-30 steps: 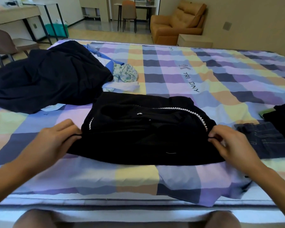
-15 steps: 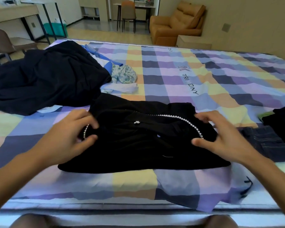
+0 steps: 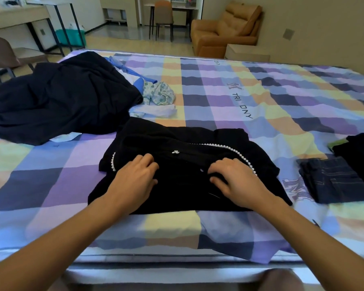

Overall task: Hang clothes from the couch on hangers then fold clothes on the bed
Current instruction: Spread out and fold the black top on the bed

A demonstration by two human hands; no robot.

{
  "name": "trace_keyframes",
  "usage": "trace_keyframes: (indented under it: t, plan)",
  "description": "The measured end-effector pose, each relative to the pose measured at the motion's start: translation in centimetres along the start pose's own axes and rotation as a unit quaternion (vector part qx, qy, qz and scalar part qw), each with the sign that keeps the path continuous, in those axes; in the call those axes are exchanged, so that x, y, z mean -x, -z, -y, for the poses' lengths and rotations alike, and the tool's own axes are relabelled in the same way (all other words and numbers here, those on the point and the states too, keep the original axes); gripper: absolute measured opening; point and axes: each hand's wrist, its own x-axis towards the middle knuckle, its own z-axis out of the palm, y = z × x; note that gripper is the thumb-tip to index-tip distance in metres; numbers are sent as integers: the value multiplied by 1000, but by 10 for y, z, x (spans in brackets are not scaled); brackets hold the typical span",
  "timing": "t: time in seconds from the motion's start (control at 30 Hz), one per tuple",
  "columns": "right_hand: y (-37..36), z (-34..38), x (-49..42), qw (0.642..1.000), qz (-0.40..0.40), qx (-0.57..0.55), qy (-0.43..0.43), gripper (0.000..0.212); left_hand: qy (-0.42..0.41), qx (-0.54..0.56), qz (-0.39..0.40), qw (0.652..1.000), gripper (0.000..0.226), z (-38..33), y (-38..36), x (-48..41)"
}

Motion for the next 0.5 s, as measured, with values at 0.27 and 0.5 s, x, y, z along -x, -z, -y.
trace_keyframes:
  t: [0.27, 0.5]
  plan:
    - [19, -4, 2, 939, -110, -295, -141, 36, 72, -63, -21, 995, 61, 5, 8, -7]
    - [21, -9, 7, 922, -176, -300, -168, 43, 46, 43, -117, 991, 23, 25, 21, -8]
